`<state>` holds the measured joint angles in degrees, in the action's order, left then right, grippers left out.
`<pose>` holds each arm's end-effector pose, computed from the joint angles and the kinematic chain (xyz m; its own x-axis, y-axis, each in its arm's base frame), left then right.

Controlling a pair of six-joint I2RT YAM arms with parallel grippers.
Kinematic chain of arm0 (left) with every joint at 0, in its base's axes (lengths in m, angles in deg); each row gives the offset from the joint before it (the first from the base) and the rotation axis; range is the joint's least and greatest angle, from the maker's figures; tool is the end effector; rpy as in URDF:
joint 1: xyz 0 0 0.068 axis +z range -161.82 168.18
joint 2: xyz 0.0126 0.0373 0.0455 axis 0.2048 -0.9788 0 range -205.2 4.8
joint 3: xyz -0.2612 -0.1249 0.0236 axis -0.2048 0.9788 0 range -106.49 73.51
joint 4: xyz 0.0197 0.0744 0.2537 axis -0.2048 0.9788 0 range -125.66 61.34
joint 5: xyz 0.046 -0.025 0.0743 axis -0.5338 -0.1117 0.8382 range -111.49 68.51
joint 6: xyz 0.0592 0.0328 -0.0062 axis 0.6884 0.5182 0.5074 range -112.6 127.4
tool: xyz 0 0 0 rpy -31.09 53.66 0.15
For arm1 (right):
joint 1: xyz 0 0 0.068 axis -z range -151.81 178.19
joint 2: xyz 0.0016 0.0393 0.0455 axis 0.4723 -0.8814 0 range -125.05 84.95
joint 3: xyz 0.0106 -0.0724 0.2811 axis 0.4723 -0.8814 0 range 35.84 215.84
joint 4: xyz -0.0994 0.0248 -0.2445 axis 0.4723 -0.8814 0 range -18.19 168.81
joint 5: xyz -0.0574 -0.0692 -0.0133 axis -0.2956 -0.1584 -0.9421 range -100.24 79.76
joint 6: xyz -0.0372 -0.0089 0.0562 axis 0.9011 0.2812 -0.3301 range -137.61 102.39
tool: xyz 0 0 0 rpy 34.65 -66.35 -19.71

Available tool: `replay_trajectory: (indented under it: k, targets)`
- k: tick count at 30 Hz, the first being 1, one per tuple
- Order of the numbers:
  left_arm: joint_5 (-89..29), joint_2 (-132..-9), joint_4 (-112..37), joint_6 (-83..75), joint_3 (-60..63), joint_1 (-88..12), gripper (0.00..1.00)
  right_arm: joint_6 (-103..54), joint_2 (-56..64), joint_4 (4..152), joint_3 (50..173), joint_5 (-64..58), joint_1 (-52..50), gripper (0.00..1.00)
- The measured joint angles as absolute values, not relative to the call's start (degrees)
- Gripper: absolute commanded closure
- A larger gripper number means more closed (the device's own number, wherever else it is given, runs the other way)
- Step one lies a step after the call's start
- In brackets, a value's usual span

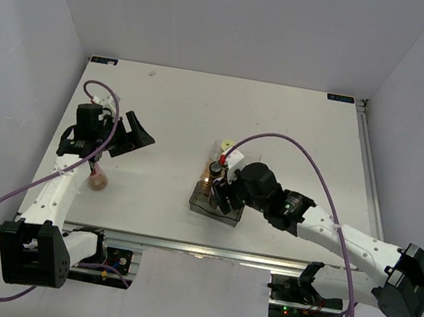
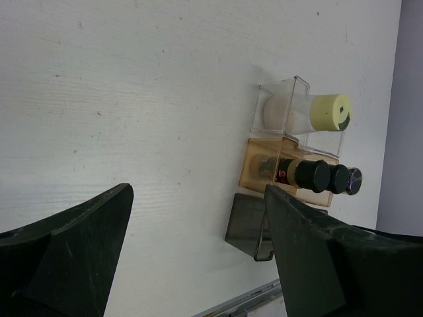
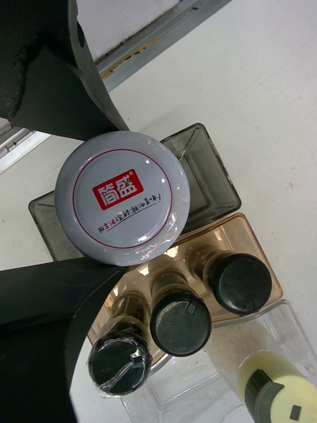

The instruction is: Organize the condiment bottles

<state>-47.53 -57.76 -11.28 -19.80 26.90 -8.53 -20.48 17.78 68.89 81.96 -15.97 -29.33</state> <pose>0.2405 -0.0102 0.2736 -0.7039 -0.4518 -0.5481 -0.0439 0.7979 -0.6012 0.1519 0.2284 0.2741 -0.3158 -0.4030 -0.8590 -0.7785 0.6276 -0.0083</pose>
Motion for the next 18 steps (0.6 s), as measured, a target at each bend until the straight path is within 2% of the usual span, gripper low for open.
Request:
replay_trajectory:
  k: [18]
  targets:
    - [-47.6,-57.8,-11.3,-19.6,27.5,-8.5,0.09,-20.5,16.2,74.6,77.8,-19.3,-31.3,0.92]
